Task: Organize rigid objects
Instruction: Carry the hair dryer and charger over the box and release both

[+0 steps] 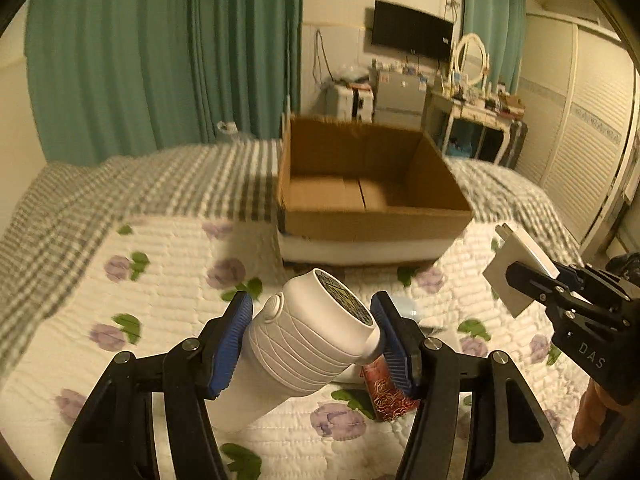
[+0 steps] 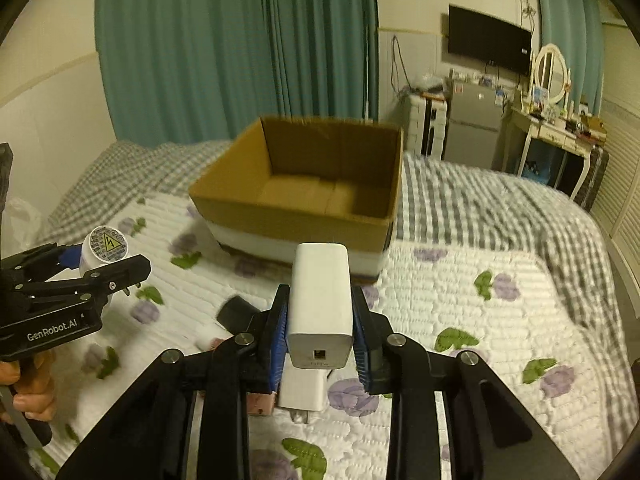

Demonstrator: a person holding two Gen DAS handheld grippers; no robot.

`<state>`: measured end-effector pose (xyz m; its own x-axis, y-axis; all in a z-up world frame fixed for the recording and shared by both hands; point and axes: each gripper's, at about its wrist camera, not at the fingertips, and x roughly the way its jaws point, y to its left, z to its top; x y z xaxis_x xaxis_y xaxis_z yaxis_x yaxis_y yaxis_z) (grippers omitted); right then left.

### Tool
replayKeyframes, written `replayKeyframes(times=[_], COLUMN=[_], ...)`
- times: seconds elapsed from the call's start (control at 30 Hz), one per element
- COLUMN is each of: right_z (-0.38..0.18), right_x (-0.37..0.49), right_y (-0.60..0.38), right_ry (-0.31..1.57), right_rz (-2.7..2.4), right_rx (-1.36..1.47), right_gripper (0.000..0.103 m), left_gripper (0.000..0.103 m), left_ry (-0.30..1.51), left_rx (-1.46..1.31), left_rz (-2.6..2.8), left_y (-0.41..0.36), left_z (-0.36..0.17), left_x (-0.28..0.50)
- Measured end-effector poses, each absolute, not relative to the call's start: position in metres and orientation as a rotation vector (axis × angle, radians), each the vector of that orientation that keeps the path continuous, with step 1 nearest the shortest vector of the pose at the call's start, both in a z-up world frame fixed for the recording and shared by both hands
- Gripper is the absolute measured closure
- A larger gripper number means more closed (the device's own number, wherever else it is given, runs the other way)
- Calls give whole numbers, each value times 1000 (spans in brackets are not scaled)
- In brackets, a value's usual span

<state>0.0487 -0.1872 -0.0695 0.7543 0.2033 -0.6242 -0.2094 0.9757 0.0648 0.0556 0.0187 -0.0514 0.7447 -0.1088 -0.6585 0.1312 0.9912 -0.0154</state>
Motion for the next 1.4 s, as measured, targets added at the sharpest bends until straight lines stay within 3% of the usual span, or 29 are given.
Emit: replayKeyframes(times=[0.73, 1.07, 1.4], right_z=[61, 79, 56], right_x=[1, 41, 114], right_y=[-195, -194, -188], right_ry=[397, 336, 375], right_rz=[221, 218, 220], right_rx=[-33, -55, -61], right_gripper=[76, 76, 76], left_gripper=[41, 41, 41], left_ry=[377, 273, 372], left_rx=[56, 70, 14], left_rz=[-190, -196, -222], left_y=[6, 2, -1], left_z=[82, 103, 72], left_x=[22, 68, 158])
